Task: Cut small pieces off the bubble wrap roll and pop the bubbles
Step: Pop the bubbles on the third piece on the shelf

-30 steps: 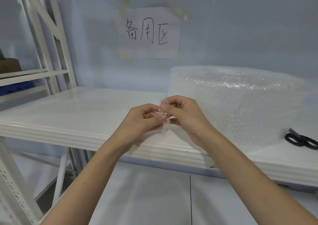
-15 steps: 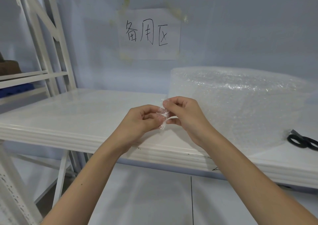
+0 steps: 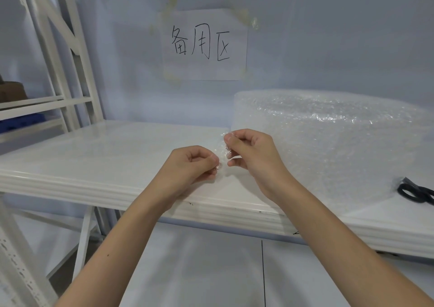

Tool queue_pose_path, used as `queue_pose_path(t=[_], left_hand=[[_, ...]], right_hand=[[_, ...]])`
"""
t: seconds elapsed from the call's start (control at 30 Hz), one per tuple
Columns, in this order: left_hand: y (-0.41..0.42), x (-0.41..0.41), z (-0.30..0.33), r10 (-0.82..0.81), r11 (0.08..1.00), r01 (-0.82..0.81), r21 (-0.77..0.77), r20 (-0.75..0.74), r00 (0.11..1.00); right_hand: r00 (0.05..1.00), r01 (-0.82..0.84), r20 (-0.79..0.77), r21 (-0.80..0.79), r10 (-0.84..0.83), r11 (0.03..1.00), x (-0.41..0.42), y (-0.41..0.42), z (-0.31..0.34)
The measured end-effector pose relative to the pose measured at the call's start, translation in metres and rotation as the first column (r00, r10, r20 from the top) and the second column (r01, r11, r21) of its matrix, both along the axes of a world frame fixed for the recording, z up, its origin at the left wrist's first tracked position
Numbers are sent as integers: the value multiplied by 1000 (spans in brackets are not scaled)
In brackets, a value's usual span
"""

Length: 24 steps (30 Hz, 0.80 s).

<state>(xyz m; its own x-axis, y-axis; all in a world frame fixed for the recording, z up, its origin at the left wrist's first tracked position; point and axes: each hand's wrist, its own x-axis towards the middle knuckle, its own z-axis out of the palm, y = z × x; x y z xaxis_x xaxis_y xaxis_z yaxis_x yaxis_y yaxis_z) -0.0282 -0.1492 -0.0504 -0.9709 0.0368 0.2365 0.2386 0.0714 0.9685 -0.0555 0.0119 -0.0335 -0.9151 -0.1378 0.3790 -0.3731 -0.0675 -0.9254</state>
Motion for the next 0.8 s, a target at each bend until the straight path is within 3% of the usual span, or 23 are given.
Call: queue_pose_path(t=[0.53, 0.8], left_hand=[[-7, -5, 0, 107, 993, -109, -48, -41, 993], [-21, -10, 4, 126, 992, -126, 5, -69, 990]], right_hand=[[1000, 2, -20, 31, -1, 1000, -11, -15, 3], [1000, -27, -9, 53, 28, 998, -25, -30, 12]])
